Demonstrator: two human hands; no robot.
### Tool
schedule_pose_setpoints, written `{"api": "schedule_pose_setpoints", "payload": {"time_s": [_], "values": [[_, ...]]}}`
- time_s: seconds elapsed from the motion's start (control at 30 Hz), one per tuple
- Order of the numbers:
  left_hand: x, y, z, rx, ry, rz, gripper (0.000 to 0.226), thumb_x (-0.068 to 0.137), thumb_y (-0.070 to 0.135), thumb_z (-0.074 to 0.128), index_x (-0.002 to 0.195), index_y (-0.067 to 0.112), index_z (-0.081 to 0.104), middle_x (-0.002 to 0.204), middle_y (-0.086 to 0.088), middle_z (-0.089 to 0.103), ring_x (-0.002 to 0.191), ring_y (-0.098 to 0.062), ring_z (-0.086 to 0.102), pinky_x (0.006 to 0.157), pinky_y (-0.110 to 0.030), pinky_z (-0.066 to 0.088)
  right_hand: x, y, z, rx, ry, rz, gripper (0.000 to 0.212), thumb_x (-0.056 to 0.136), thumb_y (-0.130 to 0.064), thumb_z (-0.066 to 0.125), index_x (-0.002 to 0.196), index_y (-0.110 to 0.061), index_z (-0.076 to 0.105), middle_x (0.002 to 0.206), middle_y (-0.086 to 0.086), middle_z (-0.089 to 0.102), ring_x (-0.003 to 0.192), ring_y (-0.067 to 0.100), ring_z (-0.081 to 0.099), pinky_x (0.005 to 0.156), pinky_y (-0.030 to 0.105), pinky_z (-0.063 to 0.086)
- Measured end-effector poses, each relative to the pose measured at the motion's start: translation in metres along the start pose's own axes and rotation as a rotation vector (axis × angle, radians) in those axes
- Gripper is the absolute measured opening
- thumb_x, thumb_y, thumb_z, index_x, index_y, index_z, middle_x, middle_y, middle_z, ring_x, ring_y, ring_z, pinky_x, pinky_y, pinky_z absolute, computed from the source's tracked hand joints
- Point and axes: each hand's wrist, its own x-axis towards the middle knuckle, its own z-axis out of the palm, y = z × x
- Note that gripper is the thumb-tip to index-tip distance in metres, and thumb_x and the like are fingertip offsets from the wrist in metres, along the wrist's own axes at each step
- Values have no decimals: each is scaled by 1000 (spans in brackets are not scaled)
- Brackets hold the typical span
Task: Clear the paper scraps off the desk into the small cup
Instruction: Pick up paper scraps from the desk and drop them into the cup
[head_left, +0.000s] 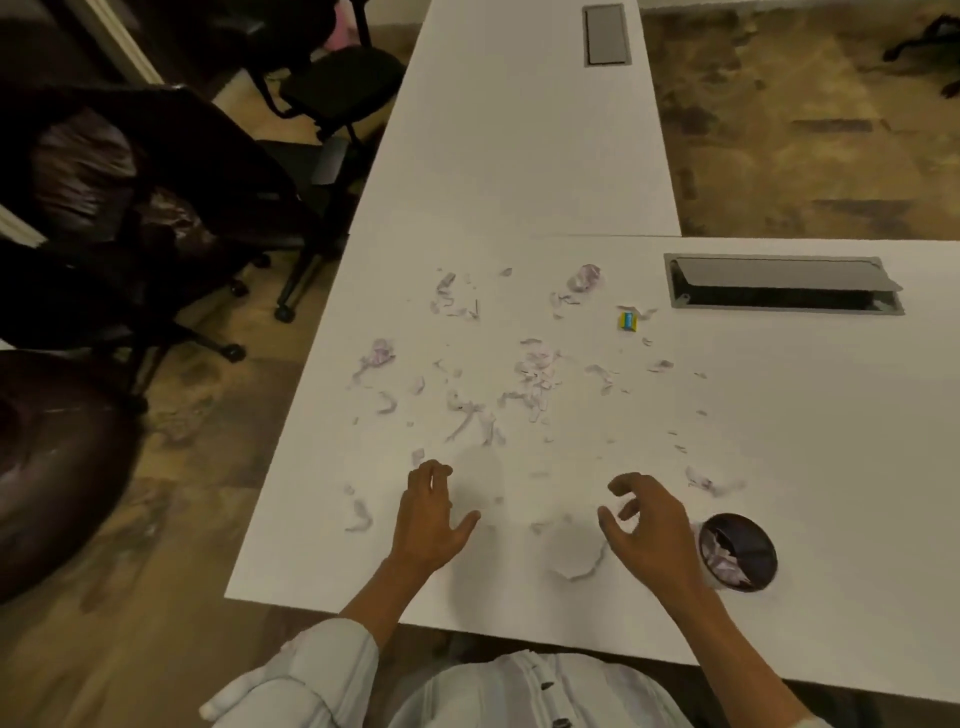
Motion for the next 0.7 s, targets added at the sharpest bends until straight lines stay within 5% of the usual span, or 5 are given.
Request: {"api": "schedule_pose_setpoints", "payload": {"time_s": [0.17,0.23,0.37,0.53,0.7], "values": [[-28,-58,-20,114,-56,-193,82,67,50,78,129,7,47,132,-15,49,119,-34,47,92,-44,47,3,7,46,-295,-338,165,57,72,-43,72,120,-25,49,128,-4,44,97,15,56,67,29,49],[-35,-73,-21,139,-110,-272,86,69,54,75,136,12,41,142,-13,40,129,-32,39,100,-44,41,0,10,56,-423,-423,203,75,68,-51,73,130,-25,42,141,0,31,122,22,40,81,35,51],[-41,-89,-21,139,-160,-377,91,72,56,71,143,19,28,151,-9,25,135,-28,29,107,-41,36,-7,13,65,-544,-536,314,112,53,-63,78,143,-25,21,152,7,8,136,33,18,96,45,47],[-35,-93,-18,57,-222,-483,89,74,44,75,143,20,24,143,-8,27,121,-25,49,95,-35,49,-16,18,73,-412,-473,315,105,57,-43,87,142,-18,31,140,9,22,106,24,55,81,29,51],[-24,-91,-15,22,-263,-445,62,81,27,72,133,14,40,132,-10,38,104,-25,59,90,-30,50,-10,13,82,-254,-468,217,78,67,-22,85,134,-18,44,116,0,42,71,1,52,61,7,42]]}}
